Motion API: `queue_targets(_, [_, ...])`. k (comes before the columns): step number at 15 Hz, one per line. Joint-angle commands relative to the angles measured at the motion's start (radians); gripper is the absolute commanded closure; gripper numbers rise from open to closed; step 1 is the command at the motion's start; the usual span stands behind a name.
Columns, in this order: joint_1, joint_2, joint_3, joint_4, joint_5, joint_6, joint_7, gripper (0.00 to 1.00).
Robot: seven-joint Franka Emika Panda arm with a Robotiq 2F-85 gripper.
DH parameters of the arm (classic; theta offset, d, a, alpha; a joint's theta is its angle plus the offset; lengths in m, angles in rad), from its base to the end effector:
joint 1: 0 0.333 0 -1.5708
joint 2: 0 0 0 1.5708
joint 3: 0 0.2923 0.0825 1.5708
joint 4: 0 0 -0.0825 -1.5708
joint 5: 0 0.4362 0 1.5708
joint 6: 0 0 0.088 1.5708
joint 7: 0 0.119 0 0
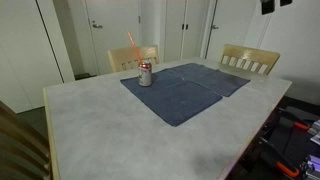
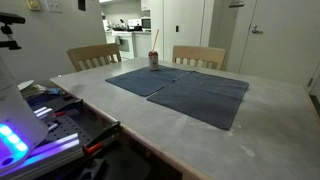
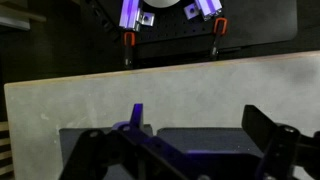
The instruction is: Take the straw out of the can and put it on the mat
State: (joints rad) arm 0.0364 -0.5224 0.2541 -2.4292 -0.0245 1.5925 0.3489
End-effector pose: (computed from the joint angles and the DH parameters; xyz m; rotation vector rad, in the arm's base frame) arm 0.3972 0.1125 0.4151 2.8717 -0.1543 -0.3907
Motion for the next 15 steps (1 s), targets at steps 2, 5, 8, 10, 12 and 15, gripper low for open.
queue_targets(2, [0.020, 0.003, -0.017, 0.003, -0.007, -0.003, 0.008, 0.00])
queue_targets(5, [0.020, 0.003, -0.017, 0.003, -0.007, -0.003, 0.008, 0.00])
queue_targets(8, [0.018, 0.006, -0.019, 0.008, -0.011, 0.003, 0.008, 0.00])
queue_targets(10, [0.016, 0.013, -0.026, 0.020, -0.016, 0.018, 0.004, 0.00])
queue_targets(12, [0.014, 0.021, -0.032, 0.032, -0.021, 0.038, 0.001, 0.00])
queue_targets(15, [0.012, 0.045, -0.035, 0.067, -0.034, 0.073, -0.008, 0.00])
